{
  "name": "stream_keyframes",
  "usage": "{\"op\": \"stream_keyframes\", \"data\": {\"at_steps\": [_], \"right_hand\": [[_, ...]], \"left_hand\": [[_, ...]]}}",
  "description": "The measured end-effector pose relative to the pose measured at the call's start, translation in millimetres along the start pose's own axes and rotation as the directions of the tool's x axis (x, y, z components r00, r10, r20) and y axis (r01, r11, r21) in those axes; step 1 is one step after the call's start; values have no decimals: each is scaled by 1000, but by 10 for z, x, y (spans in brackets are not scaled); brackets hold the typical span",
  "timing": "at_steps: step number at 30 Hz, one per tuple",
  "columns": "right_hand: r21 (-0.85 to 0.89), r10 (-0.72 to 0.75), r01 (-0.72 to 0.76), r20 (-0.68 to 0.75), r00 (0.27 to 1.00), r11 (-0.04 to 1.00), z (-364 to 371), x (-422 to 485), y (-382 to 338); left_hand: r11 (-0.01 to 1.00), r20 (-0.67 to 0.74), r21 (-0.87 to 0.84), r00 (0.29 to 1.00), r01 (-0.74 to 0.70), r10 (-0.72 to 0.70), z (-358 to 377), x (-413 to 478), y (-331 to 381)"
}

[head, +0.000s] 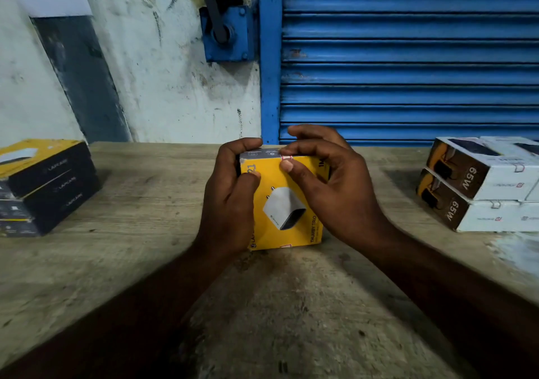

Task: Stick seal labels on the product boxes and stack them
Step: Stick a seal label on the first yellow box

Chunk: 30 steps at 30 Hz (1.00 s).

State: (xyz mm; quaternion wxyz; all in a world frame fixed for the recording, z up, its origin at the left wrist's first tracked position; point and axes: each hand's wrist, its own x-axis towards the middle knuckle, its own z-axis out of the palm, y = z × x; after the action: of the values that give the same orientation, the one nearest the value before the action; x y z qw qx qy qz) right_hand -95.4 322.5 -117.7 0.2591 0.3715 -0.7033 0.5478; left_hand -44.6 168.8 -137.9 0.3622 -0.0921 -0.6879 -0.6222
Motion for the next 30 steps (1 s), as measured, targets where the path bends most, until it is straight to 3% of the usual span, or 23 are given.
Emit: {"op": "stream_keyframes", "data": {"at_steps": [12,18,24,30], "right_hand": [[-160,-169,162,-31,985,974,-10,-27,63],[-155,-217,213,-8,976,965,-22,-24,43],[-256,-293,295,47,955,921,-99,2,94],[-199,-170,165,-8,985,966,-76,-12,75]], "left_hand": [[1000,20,1,1000,-20,20,-23,15,-26],[999,16,35,999,-40,39,-34,6,-10],[996,27,71,998,-60,58,-25,7,-22],[992,39,104,997,-69,66,-41,1,19]]}}
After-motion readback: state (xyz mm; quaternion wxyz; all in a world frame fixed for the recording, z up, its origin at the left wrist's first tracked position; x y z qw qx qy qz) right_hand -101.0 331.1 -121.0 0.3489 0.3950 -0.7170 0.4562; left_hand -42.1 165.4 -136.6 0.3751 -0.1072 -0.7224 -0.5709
